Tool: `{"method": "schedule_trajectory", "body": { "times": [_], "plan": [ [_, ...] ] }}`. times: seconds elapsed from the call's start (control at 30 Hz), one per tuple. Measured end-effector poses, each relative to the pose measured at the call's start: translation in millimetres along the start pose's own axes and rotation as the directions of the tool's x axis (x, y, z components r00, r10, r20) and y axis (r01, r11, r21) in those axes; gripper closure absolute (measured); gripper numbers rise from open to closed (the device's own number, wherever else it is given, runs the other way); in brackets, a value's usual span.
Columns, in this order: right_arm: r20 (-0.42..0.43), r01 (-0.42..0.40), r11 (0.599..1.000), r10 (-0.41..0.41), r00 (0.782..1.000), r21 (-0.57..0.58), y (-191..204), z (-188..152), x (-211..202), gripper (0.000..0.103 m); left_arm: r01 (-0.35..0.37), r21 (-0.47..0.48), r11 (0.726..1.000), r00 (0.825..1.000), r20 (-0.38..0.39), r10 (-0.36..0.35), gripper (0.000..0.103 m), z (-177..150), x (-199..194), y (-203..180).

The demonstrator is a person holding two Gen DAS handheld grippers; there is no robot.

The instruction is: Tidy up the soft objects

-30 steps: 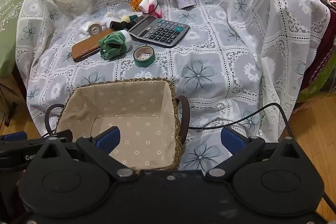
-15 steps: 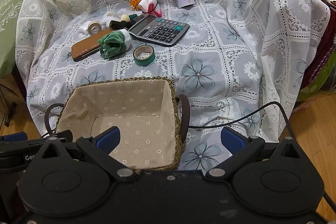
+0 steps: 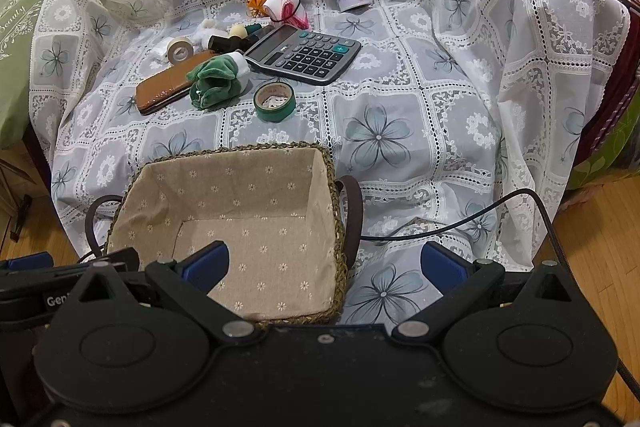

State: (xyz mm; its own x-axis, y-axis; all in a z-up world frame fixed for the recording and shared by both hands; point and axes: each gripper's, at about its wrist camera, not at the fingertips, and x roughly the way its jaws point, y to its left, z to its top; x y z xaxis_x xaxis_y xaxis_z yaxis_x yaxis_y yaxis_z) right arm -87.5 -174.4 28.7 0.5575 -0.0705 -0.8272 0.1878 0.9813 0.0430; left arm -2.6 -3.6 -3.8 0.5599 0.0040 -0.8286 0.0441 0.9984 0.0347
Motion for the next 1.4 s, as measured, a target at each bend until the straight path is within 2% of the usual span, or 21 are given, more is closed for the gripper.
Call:
{"method": "schedule_trajectory", "body": {
  "times": [1.4],
  "plan": [
    [-0.003, -0.012, 1.000, 0.012, 1.000, 0.015, -0.6, 0.5, 2.2, 0.001, 0.018, -0.003, 1.000, 1.000, -0.008, -0.018, 0.004, -2.2, 0.4, -0.9]
  ]
}}
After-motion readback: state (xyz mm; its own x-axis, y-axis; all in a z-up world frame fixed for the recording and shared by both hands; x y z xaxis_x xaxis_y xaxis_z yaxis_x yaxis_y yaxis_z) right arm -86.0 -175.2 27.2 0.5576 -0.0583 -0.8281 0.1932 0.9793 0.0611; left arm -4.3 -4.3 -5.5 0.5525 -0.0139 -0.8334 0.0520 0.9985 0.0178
